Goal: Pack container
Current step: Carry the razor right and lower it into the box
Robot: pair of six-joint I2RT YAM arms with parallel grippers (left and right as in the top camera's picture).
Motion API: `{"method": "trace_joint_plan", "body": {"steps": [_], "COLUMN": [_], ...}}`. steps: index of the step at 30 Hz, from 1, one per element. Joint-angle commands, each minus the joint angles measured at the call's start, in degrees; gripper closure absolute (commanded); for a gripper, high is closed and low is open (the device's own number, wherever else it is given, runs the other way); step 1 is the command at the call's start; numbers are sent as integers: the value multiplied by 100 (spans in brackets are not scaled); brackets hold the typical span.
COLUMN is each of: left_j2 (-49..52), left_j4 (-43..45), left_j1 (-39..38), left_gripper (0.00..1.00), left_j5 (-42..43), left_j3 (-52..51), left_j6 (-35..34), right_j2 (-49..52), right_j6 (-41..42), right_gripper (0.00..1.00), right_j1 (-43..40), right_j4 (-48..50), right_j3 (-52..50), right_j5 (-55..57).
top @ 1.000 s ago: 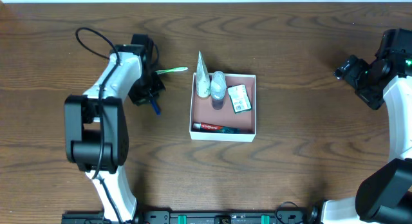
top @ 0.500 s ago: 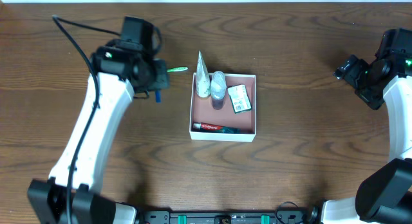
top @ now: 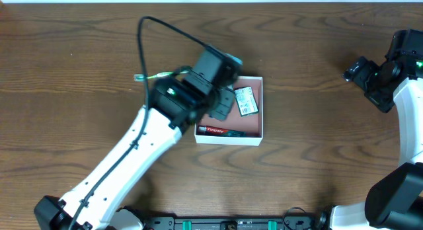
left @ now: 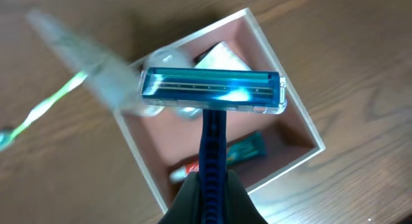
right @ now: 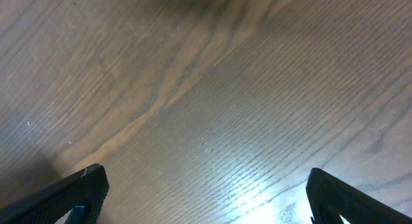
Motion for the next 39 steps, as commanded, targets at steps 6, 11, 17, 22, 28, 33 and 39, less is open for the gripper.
{"method": "trace_joint_plan", "body": {"steps": [6, 11, 17, 22, 28, 33, 39], "left_j2": [415, 901, 1436, 1770, 2072, 2240, 2260], "left_j4": [463, 551, 494, 358, 293, 210, 26], "left_j1": [-466, -457, -457, -457, -409, -299, -306], "left_gripper": [94, 94, 94, 94, 94, 94, 88], "left_j5": [-205, -208, -205, -219, -752, -765, -763], "left_j3": [50, 50, 50, 26, -116, -129, -129], "left_j6": [352, 986, 2127, 2975, 3075, 3526, 3960], "right_j2": [31, 31, 31, 31, 31, 31, 31], "right_j6": [-2, -2, -2, -2, -2, -2, -2], "right_gripper": [1, 1, 1, 1, 1, 1, 1], "right_j1": [42, 42, 42, 42, 42, 42, 42], "right_j4": [-7, -7, -7, -7, -7, -7, -4], "right_j3": [2, 2, 2, 2, 2, 2, 2], "right_j5": [-22, -22, -22, -22, -22, -22, -22]}}
